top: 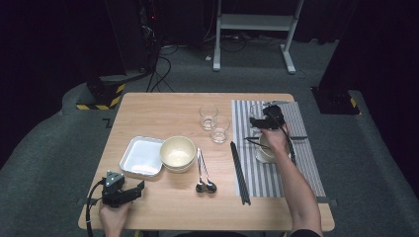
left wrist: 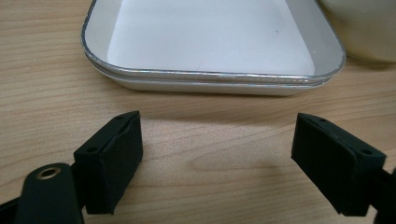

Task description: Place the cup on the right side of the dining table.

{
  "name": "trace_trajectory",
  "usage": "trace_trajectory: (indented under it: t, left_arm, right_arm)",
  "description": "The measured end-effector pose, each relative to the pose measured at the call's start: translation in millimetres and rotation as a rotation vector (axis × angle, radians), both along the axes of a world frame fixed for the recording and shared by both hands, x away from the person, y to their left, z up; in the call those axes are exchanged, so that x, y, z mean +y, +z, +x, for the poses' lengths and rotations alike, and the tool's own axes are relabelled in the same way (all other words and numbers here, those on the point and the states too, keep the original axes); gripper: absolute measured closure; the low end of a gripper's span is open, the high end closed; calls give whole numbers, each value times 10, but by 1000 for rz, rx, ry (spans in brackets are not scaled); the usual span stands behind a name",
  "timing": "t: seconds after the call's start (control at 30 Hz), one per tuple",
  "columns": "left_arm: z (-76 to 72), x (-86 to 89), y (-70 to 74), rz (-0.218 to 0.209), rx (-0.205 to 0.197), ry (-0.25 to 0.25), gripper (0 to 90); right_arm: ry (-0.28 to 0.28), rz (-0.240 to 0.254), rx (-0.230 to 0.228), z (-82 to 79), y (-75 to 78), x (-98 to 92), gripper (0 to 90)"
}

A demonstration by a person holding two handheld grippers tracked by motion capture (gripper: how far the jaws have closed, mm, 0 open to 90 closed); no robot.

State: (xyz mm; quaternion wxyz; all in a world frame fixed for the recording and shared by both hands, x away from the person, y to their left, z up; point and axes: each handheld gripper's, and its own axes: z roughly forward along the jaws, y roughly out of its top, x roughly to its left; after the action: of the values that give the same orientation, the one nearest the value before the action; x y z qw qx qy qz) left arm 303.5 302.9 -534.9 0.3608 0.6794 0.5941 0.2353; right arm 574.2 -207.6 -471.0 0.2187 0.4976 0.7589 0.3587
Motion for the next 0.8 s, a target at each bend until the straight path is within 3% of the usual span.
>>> trace_trajectory:
  t: [0.67,0.8]
  left_arm:
    - [6,1,0,-3,1,2,171]
    - [7,5,0,-6,-1,2,171]
  right_arm:
    - [2,-12,8,-40,67,44,207]
    - [5,-20,4,-6,164,67,207]
